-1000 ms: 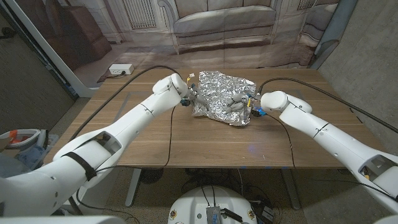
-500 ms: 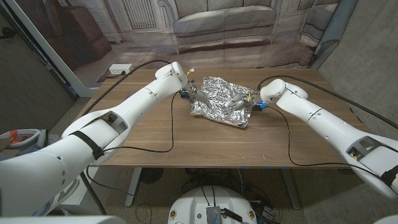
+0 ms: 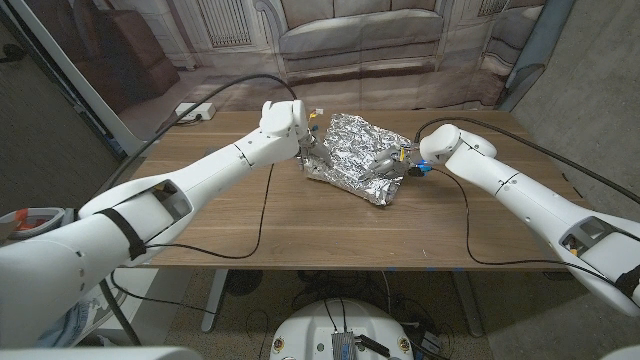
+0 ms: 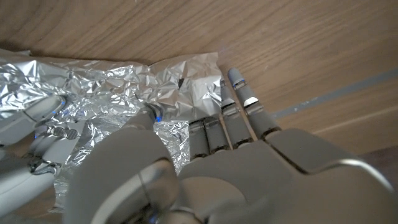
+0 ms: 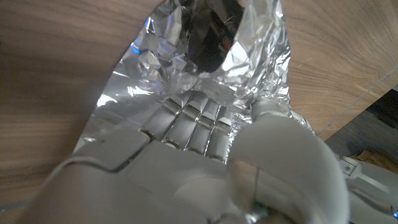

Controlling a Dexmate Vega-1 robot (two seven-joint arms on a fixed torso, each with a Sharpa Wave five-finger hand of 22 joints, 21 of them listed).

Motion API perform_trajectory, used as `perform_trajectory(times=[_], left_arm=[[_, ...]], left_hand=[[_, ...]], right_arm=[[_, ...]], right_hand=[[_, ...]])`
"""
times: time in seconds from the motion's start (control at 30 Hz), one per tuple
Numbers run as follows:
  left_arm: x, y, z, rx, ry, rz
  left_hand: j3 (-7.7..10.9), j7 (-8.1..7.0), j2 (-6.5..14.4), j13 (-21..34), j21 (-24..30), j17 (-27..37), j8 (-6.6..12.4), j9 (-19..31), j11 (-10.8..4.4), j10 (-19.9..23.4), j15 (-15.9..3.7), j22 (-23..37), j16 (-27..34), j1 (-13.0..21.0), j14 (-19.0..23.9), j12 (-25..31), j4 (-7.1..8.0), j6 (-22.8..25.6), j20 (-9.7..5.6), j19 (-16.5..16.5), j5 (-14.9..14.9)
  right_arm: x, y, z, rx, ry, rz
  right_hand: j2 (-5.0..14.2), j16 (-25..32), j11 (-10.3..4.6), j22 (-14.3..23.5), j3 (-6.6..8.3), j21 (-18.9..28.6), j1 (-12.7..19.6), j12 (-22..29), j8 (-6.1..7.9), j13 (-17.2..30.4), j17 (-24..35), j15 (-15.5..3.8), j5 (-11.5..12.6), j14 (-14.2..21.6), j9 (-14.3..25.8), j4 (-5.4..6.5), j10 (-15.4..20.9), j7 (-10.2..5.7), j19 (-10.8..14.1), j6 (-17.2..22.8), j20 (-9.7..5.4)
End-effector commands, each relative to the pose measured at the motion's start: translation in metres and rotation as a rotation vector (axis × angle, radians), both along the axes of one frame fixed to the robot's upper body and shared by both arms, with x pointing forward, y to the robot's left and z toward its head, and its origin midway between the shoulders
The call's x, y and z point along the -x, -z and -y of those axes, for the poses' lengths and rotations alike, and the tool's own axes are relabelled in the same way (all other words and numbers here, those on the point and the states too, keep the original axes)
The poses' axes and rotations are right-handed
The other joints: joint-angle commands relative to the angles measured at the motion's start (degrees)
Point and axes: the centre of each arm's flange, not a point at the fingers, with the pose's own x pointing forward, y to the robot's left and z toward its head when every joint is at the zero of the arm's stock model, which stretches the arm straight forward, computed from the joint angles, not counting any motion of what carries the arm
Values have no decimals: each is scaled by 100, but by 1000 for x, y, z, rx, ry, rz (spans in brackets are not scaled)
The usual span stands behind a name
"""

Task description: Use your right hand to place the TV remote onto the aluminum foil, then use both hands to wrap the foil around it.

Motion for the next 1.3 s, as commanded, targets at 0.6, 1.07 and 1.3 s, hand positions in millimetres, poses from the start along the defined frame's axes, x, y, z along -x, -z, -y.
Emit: perform_trajectory(times=[0.6,1.07,1.3], left_arm=[[105,14,24,-254,-14,581],[94,19,16,-188,34,544],[92,17,14,-151,73,488]], left_hand=[[-139,-71,-73,-99,-252,60,-7,10,135,-1086,177,73,-42,-183,-1464,-3,20,-726,178,-739,52],[-182,-108,-148,-141,-392,12,22,12,112,-1476,248,64,27,-158,-1928,53,-68,-1183,212,-1116,60],[-185,-82,-144,-150,-390,3,64,11,105,-1435,260,64,77,-151,-1875,90,-82,-1138,229,-1116,63]], right_arm=[[17,-9,-13,183,36,147],[36,-20,-20,231,48,233],[47,-28,-21,214,7,287]], right_hand=[[-201,16,444,-35,-126,-783,-273,-10,17,13,-32,1396,111,-3441,-7,-227,-2075,111,-2487,-1589,867],[-281,49,887,-50,-320,-1199,-741,-1,-7,16,-28,1730,95,-4586,-16,-112,-3371,396,-3436,-2854,1332],[-295,103,859,-50,-350,-1174,-808,65,58,14,-31,1679,93,-4527,-19,-98,-3327,368,-3376,-2809,1310]])
